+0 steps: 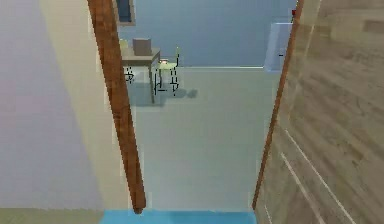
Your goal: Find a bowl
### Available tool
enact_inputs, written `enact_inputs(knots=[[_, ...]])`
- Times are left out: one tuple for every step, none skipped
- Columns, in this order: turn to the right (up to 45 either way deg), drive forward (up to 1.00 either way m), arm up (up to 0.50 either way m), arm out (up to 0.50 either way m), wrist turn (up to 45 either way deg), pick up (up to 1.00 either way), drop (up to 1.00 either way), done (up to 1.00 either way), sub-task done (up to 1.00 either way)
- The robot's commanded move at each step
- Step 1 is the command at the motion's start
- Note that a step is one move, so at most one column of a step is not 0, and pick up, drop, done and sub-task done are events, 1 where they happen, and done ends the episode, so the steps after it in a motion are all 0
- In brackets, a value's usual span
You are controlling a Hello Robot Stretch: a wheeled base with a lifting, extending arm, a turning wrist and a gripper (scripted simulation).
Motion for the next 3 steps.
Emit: enact_inputs(knots=[[0.0,0.40,0.00,0.00,0.0,0.00,0.00,0.00,0.00],[0.0,1.00,0.00,0.00,0.0,0.00,0.00,0.00,0.00],[3.0,0.00,0.00,0.00,0.0,0.00,0.00,0.00,0.00]])
